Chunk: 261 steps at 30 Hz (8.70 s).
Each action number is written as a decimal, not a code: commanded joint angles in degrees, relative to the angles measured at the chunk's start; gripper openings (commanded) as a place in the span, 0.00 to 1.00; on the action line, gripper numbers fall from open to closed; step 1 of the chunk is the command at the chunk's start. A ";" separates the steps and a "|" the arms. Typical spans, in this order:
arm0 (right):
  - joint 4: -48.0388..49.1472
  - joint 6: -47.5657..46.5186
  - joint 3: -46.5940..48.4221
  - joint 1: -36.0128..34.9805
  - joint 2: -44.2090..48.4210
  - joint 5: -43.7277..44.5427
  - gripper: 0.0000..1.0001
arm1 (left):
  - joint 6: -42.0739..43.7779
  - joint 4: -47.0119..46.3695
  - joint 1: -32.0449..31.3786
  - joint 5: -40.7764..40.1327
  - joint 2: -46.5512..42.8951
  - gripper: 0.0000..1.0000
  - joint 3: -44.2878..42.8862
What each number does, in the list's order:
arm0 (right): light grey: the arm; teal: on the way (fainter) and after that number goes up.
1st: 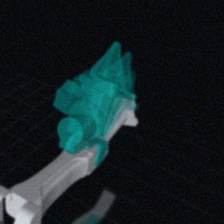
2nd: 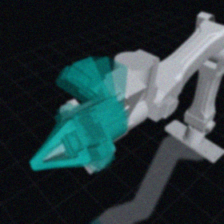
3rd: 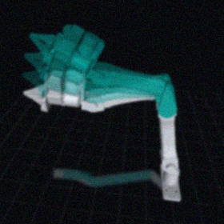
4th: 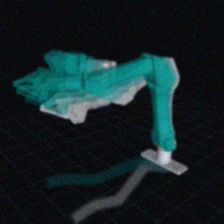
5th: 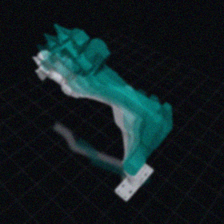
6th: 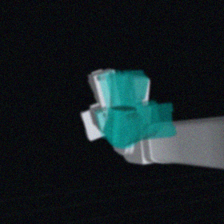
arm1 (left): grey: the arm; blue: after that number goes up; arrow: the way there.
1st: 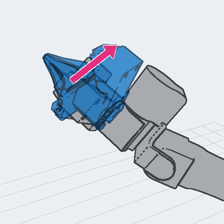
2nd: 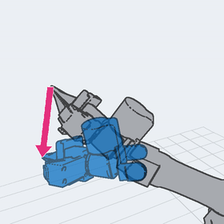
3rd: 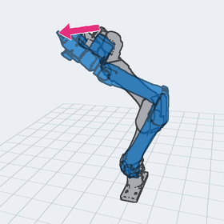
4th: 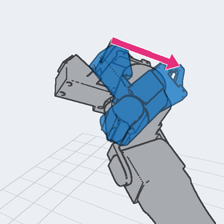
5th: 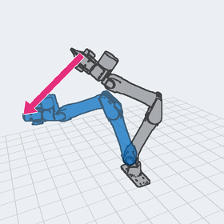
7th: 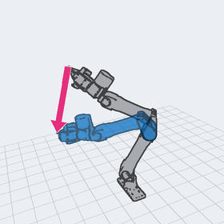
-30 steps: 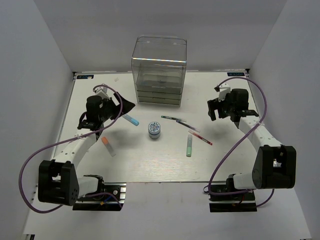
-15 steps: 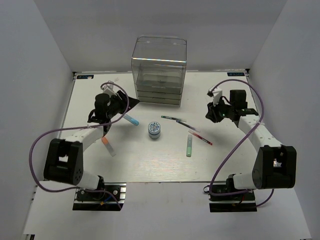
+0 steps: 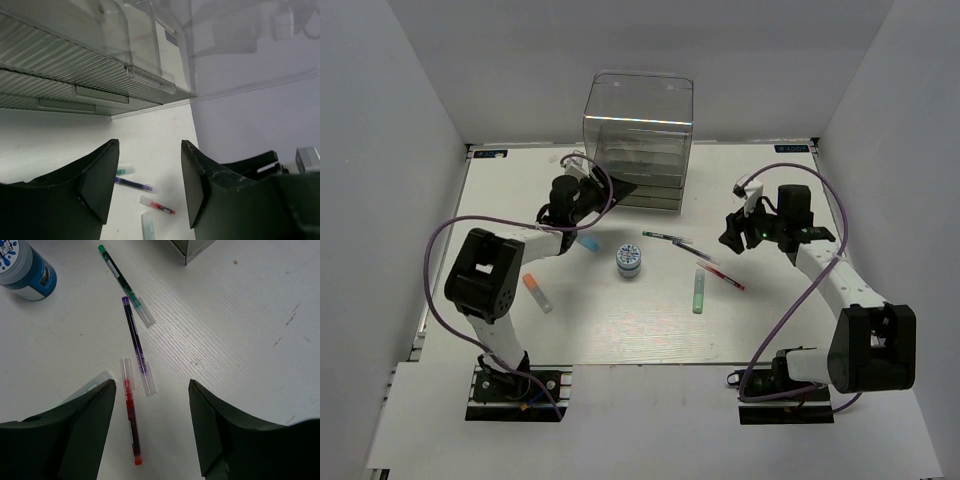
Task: Sort the stationery into containers
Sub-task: Open the storage box at the center of the board, then pick up the stationery from the center of the board, then place the stationery in the storage box.
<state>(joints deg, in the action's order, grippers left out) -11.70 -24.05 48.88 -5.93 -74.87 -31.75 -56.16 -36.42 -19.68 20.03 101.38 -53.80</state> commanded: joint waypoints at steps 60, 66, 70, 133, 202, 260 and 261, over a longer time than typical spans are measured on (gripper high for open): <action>8.45 -20.07 -5.47 -12.07 0.26 -14.31 0.90 | -0.54 -7.18 -4.75 -14.31 -3.38 0.00 -6.32; 15.63 -18.05 -2.83 -19.45 -5.19 -9.92 0.90 | 0.09 -7.96 -4.75 -15.46 -3.91 0.00 -6.84; 19.87 -15.85 -0.90 -23.24 -9.14 -5.88 0.90 | 0.09 -9.10 -4.75 -15.98 -3.91 0.00 -7.37; 17.41 -16.91 17.48 -34.85 -30.60 -6.58 0.14 | -2.11 -13.67 -3.70 -16.52 -1.28 0.00 -12.56; 76.13 -18.40 26.43 -24.74 -40.00 36.49 0.00 | -2.64 -14.64 -3.70 -15.46 0.31 0.00 -15.19; 41.76 -3.81 39.71 -20.96 -43.17 26.83 0.87 | 0.88 -7.96 -3.70 -19.24 -22.81 0.57 15.04; 41.68 -3.72 39.45 -21.05 -42.91 26.74 0.87 | 1.40 -7.96 -3.70 -19.24 -23.33 0.57 15.04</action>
<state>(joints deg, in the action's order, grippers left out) 28.25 -28.86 87.53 -27.31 -121.64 -4.19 -56.31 -44.95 -23.73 1.63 81.52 -38.96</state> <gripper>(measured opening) 0.867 0.562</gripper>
